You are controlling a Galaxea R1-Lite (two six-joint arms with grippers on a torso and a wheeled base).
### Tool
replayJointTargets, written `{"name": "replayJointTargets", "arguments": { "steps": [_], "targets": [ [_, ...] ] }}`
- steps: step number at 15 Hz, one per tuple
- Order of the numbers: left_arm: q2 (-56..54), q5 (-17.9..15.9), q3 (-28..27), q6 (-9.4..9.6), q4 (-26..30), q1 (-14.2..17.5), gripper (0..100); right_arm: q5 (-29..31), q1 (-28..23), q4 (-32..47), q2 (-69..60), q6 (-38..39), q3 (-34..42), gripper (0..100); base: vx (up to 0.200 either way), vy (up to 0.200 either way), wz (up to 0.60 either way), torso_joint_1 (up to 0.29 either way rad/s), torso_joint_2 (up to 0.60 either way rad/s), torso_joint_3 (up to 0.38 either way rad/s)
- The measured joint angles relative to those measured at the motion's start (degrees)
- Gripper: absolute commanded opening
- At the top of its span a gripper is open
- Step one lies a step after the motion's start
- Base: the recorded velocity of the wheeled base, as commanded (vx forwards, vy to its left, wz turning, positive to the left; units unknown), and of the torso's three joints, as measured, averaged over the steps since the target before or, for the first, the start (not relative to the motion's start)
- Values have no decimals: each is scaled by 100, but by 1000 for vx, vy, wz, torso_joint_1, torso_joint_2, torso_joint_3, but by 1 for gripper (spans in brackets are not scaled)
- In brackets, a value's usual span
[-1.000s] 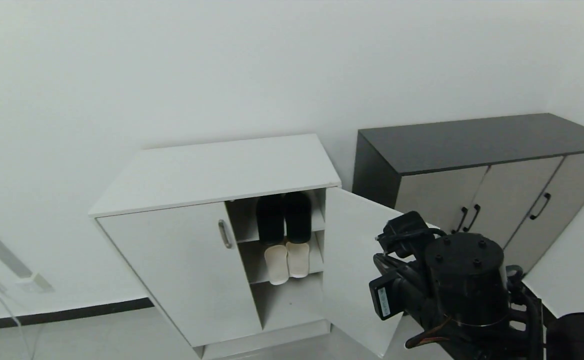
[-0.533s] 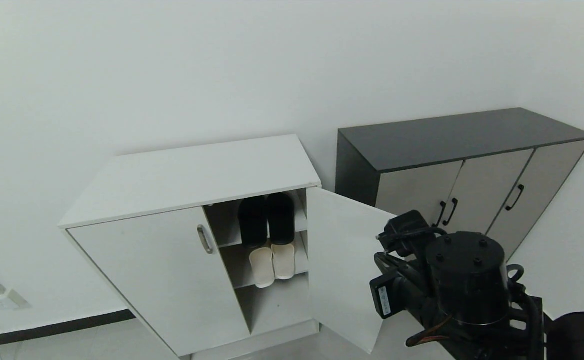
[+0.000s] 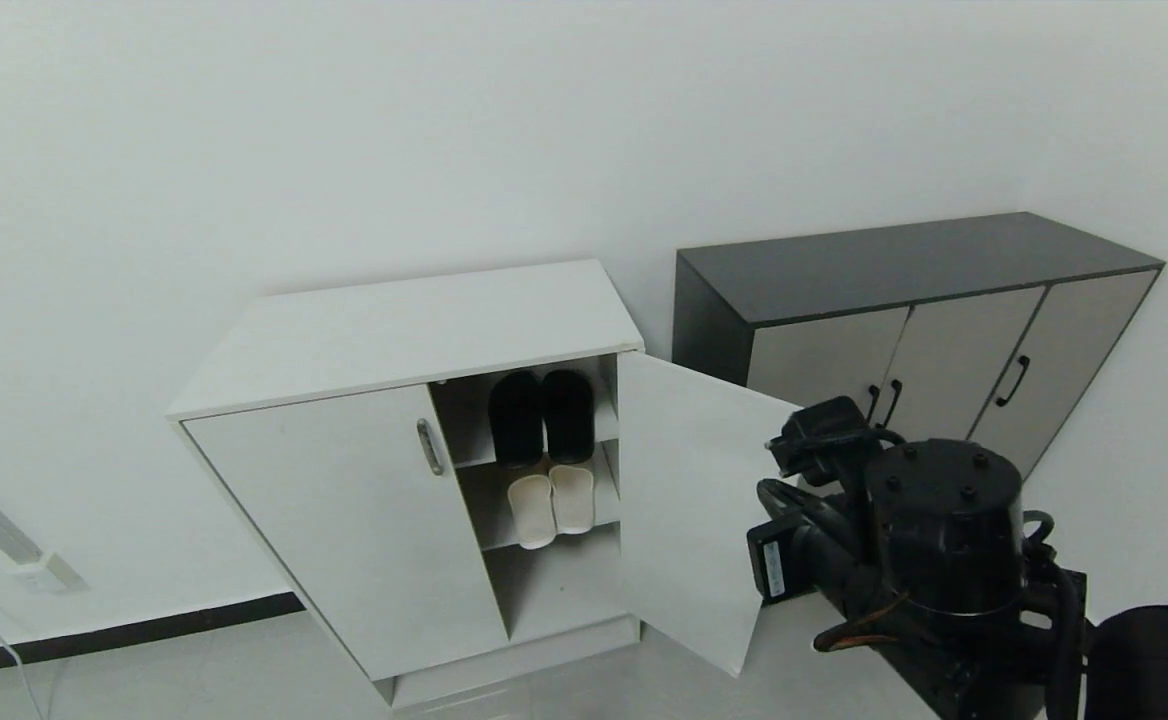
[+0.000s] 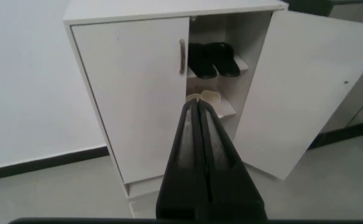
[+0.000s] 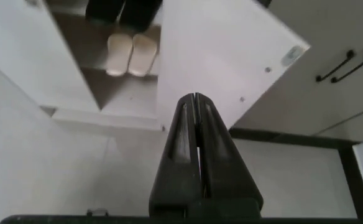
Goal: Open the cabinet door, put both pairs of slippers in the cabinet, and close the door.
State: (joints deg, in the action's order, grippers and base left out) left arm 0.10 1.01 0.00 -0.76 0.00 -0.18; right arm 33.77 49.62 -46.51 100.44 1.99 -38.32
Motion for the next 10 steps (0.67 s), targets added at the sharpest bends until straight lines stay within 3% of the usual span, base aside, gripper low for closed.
{"name": "replayJointTargets", "arguments": {
  "steps": [3, 5, 10],
  "targets": [
    [0, 2, 0, 13, 7, 0, 0, -2, -555, 15, 258, -134, -496, 0, 0, 0, 0, 0, 0, 0],
    [0, 2, 0, 10, 7, 0, 0, -165, -1031, 340, 529, -166, -1212, 0, 0, 0, 0, 0, 0, 0],
    [0, 2, 0, 0, 7, 0, 0, -963, -1936, 2057, 1296, 226, -3305, 0, 0, 0, 0, 0, 0, 0]
  ]
}}
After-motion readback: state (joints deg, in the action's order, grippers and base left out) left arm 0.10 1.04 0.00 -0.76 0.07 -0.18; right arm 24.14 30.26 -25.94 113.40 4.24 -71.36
